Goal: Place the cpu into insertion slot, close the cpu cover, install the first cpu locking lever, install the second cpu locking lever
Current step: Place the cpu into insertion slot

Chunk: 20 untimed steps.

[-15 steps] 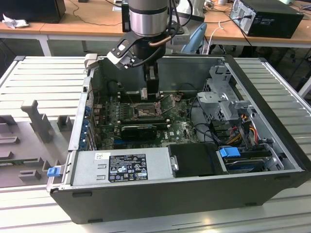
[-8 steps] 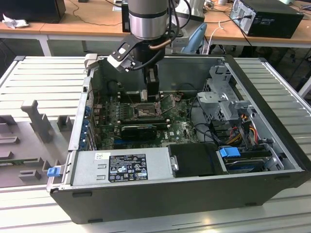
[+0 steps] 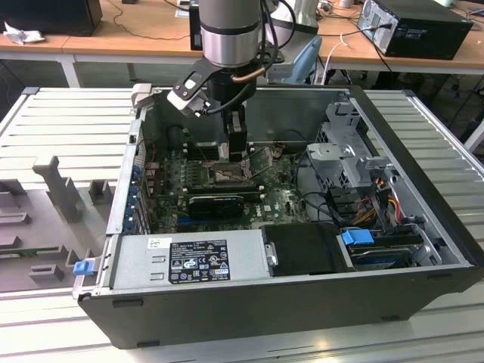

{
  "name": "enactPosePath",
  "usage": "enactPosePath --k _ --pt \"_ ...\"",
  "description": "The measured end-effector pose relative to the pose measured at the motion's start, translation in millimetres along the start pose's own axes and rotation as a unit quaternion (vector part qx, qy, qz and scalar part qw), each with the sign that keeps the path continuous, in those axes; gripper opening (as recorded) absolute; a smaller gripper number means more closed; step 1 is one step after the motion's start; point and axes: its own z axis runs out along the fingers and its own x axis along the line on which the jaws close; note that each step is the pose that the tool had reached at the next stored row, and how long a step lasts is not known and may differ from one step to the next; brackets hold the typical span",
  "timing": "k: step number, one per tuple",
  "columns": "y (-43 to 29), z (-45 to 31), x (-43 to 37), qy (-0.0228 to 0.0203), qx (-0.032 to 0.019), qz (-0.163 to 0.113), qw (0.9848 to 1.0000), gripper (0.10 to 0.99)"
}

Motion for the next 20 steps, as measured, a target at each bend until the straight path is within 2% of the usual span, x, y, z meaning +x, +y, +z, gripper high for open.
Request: enactPosePath --k 16,20 --pt "-0.6 7.3 -0.1 0.0001 0.0004 0.0 1.0 0.529" --pt "-1.3 15.8 2.0 0.0 0.0005 0.0 1.0 0.529"
